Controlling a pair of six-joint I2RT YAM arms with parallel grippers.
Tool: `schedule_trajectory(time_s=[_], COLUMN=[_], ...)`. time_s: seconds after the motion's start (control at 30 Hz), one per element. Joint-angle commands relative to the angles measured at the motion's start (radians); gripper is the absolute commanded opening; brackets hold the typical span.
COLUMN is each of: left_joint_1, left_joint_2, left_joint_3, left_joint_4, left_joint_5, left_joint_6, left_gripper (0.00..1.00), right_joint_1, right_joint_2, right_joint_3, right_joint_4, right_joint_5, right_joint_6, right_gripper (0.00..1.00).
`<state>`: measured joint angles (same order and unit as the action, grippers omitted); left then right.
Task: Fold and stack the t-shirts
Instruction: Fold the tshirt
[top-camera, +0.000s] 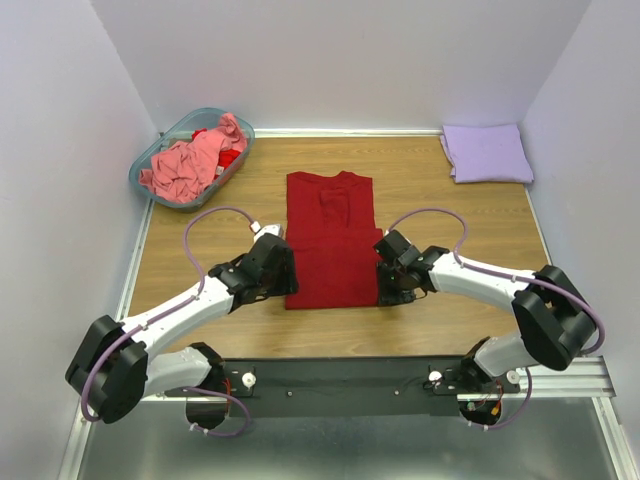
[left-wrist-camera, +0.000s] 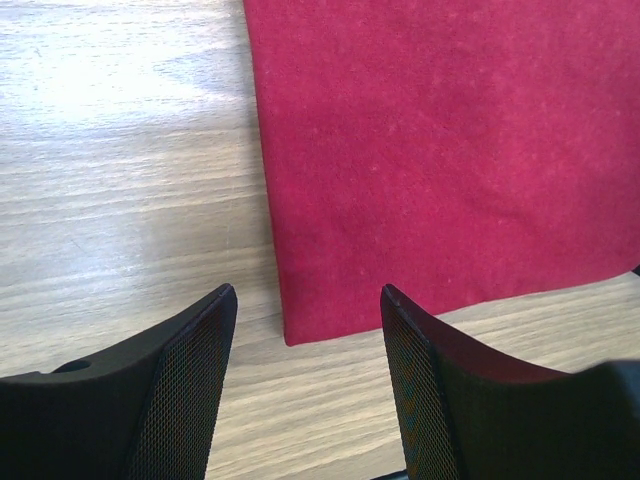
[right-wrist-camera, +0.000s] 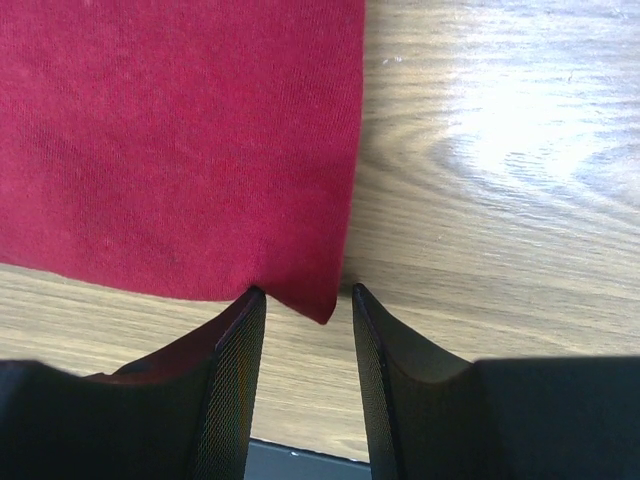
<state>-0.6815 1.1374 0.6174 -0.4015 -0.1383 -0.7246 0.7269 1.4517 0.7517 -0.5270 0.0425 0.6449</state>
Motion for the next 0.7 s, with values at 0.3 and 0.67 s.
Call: schedule_trajectory(time_s=[0.3,0.67], left_joint_1=[-0.015,-0.02], left_joint_2=[0.021,0.025], left_joint_3=[0.036,0.035], left_joint_4=[-0.023,-0.023], left_joint_5=[-0.04,-0.037], left_joint_6=[0.01,0.011], left_gripper=[0.68,0.67], right_joint_1=[0.016,0.025], right_joint_2=[-0.02,0.055], right_joint_3=[0.081,0.072], right_joint_4=[-0.099,-0.096], right_joint_5=[0.06,0.096], right_joint_6=[0.018,0.018], right_gripper=[0.47,0.47])
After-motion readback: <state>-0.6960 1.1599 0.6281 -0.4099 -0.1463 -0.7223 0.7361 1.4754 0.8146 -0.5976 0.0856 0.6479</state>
